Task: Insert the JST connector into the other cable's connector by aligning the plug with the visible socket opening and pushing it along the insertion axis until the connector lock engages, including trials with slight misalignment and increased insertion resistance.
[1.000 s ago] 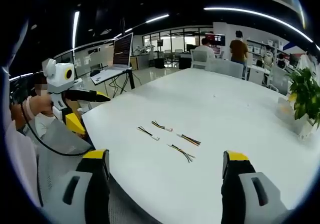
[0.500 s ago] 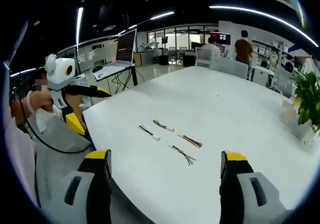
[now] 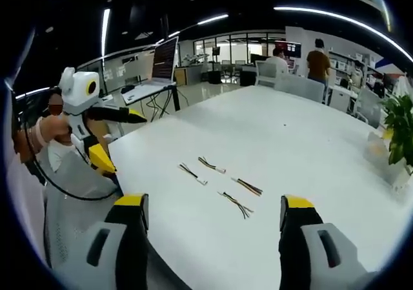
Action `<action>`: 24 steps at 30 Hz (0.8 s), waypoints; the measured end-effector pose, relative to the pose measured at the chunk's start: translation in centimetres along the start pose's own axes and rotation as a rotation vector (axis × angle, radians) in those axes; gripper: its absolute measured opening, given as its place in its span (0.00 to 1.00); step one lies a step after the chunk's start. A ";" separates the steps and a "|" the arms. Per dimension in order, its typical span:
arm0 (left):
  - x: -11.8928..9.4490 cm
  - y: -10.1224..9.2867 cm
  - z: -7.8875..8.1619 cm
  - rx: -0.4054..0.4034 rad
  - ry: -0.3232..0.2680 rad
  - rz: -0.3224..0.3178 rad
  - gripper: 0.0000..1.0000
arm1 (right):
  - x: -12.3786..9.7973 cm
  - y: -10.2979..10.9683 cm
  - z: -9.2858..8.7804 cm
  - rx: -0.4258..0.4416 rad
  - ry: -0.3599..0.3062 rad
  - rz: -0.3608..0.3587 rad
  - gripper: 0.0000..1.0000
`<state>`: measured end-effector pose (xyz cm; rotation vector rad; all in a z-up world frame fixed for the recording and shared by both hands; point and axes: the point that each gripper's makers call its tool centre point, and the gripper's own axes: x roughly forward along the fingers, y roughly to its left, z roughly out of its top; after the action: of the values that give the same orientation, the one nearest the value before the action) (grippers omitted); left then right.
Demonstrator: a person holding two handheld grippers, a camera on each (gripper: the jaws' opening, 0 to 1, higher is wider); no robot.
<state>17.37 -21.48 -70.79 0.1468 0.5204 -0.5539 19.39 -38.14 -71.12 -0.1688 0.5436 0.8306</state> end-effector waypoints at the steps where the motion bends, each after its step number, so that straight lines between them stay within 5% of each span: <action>1: 0.1 -0.1 0.1 0.011 -0.002 -0.001 0.97 | 0.1 -0.1 0.0 0.004 -0.002 0.002 0.81; 14: 1.6 0.8 -0.4 0.012 0.047 0.002 0.95 | 1.1 -0.5 -0.1 0.008 0.013 0.004 0.75; 24: 2.8 1.1 0.3 -0.049 0.028 -0.026 0.93 | 2.6 -0.7 -0.2 0.013 0.019 0.028 0.75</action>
<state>20.13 -21.91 -71.92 0.1010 0.5630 -0.5648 21.26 -36.92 -72.69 -0.1576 0.5698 0.8537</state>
